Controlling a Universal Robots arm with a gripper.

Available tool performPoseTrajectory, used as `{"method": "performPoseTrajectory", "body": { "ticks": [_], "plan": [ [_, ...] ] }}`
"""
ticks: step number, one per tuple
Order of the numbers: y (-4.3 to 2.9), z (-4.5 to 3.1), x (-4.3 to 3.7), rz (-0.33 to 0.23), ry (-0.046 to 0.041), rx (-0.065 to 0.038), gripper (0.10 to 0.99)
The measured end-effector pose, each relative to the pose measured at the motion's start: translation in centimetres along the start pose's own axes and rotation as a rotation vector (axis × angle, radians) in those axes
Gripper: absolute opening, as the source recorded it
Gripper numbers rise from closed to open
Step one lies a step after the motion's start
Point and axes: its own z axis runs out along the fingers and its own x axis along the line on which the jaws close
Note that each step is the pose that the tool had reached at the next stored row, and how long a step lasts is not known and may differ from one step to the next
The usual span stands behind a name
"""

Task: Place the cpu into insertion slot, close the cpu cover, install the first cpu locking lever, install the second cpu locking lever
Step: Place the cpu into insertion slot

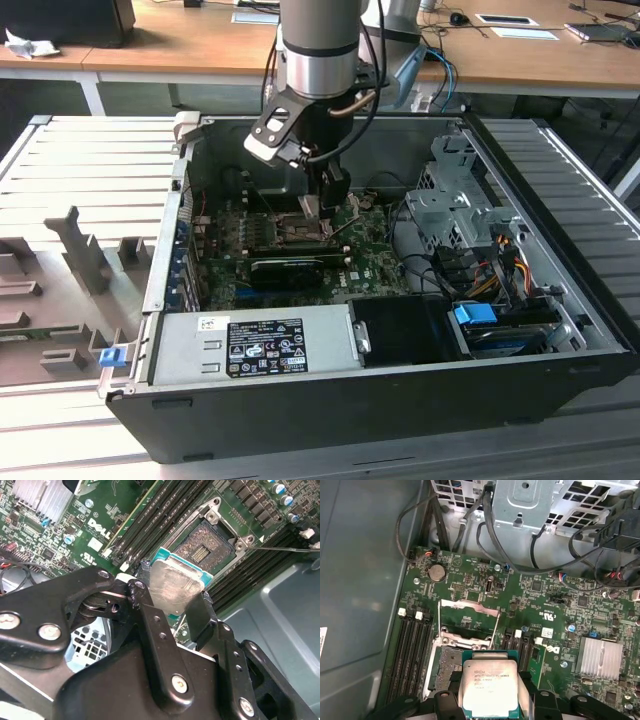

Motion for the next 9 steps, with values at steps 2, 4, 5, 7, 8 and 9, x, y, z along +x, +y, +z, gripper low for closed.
{"method": "performPoseTrajectory", "body": {
  "ticks": [2,4,5,7,8,9],
  "plan": [
    [-0.03,0.1,0.0,0.0,0.0,0.0,0.525],
    [-0.09,0.17,0.01,0.001,-0.0003,0.0,0.525],
    [-0.11,0.18,0.01,0.001,-0.0005,0.0,0.525],
    [-0.17,0.21,0.04,0.004,-0.0003,0.0,0.525],
    [-0.18,0.21,0.05,0.005,-0.0004,0.0,0.525],
    [-0.19,0.21,0.05,0.007,-0.0005,0.0,0.525]
  ]
}}
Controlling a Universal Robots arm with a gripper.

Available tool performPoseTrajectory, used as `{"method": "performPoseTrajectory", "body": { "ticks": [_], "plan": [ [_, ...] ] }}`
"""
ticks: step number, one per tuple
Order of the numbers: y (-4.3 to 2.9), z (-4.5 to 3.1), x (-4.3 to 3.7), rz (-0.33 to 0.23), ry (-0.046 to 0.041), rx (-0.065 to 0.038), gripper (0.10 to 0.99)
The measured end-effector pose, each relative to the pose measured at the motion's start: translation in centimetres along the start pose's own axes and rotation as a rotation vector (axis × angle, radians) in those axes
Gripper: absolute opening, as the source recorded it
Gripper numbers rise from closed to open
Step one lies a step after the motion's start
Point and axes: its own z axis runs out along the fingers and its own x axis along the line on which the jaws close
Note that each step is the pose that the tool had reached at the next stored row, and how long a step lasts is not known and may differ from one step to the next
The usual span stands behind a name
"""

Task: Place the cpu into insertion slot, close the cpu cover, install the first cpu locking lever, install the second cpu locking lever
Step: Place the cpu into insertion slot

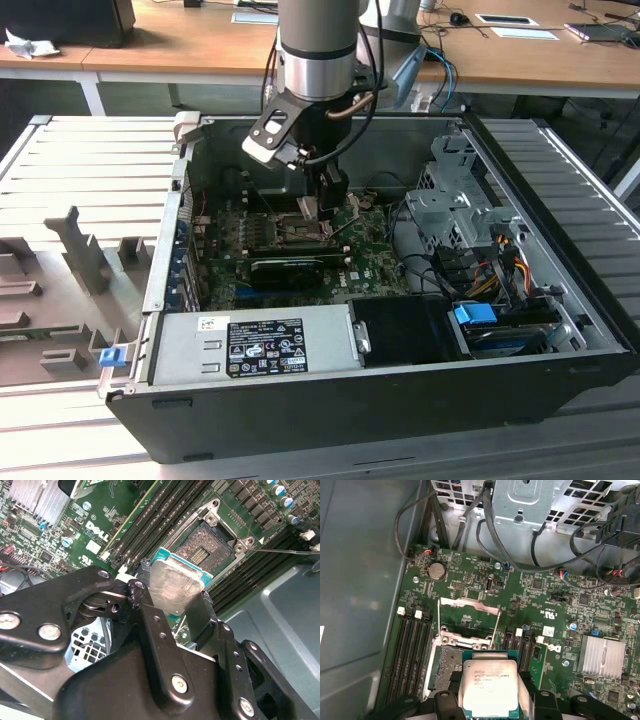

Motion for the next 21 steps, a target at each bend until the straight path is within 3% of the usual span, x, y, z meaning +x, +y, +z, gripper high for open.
{"method": "performPoseTrajectory", "body": {
  "ticks": [13,18,21],
  "plan": [
    [-0.01,0.08,0.02,0.035,-0.003,-0.001,0.525],
    [-0.05,0.18,0.07,0.073,-0.0061,-0.001,0.525],
    [-0.41,0.92,0.32,0.092,-0.0079,-0.002,0.525]
  ]
}}
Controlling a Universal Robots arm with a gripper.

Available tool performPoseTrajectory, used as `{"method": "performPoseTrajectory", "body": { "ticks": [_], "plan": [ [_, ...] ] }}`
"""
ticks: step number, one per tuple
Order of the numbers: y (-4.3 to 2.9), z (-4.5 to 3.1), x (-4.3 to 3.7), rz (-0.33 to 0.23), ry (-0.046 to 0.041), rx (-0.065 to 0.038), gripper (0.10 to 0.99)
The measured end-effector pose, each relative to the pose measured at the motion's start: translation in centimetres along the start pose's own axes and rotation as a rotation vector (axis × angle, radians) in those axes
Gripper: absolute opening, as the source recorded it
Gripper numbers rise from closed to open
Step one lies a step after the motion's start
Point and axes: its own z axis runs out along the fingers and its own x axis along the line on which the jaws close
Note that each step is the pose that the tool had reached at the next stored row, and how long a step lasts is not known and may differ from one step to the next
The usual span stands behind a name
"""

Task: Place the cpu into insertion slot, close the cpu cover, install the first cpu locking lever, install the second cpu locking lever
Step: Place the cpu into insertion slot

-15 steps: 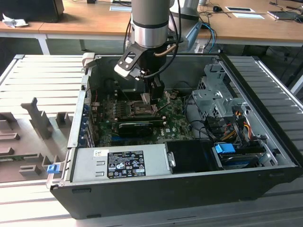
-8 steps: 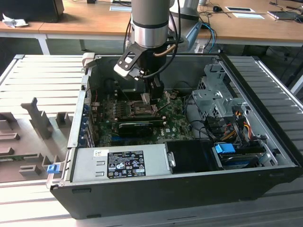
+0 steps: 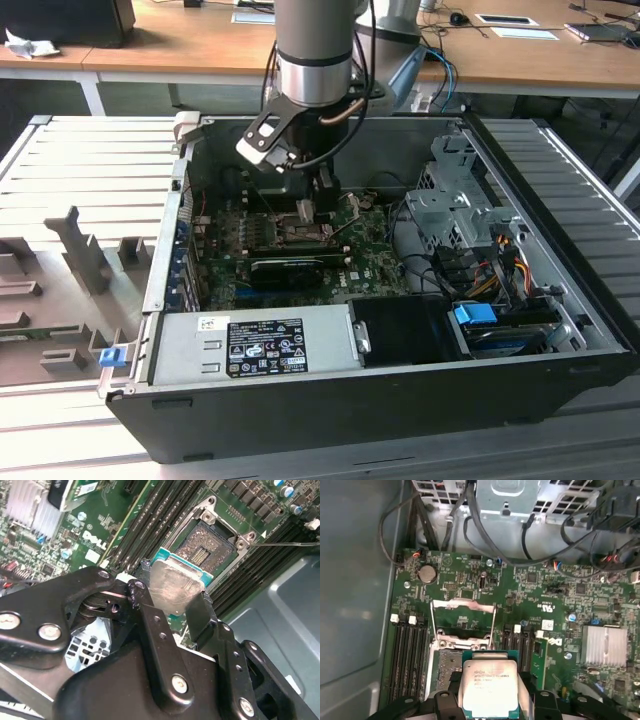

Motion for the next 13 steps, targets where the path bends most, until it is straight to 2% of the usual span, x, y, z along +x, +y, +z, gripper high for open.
{"method": "performPoseTrajectory", "body": {
  "ticks": [2,3,6,8,10,13],
  "plan": [
    [-0.85,0.59,0.27,0.0,0.0,0.0,0.525],
    [-1.03,0.74,0.38,0.0,-0.0001,0.0,0.525],
    [-1.09,1.38,0.67,0.017,-0.0012,0.0,0.525],
    [-1.16,2.27,0.86,0.066,-0.0058,-0.001,0.525],
    [-1.22,2.93,1.65,0.066,-0.0053,-0.001,0.525],
    [-1.64,3.55,2.42,0.066,-0.0053,-0.001,0.525]
  ]
}}
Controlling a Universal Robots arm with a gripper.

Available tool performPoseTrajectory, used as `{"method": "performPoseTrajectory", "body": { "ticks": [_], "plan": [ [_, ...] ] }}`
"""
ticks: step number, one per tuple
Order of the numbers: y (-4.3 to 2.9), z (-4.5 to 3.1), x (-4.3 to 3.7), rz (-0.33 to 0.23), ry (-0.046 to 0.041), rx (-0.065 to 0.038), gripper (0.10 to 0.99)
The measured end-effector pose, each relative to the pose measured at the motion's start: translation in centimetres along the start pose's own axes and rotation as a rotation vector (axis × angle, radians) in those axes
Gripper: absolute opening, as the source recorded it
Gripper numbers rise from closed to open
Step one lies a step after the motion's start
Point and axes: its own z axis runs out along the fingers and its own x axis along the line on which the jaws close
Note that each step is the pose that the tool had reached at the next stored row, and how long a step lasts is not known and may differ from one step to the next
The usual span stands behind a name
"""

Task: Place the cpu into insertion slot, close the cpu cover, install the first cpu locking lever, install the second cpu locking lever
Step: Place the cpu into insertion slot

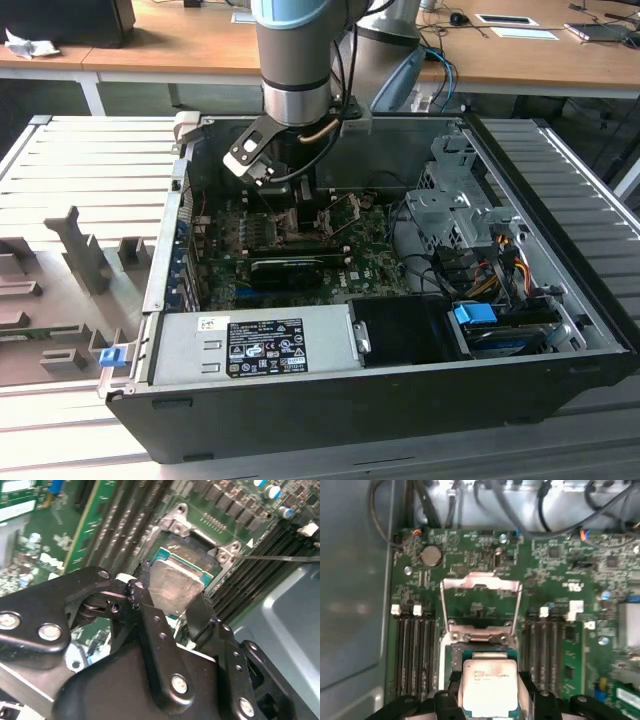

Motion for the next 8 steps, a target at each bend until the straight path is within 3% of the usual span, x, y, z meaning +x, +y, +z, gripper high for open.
{"method": "performPoseTrajectory", "body": {
  "ticks": [3,8],
  "plan": [
    [-0.12,0.64,0.64,0.002,-0.0002,0.0,0.525],
    [-0.21,1.67,0.68,0.021,-0.0026,0.0,0.525]
  ]
}}
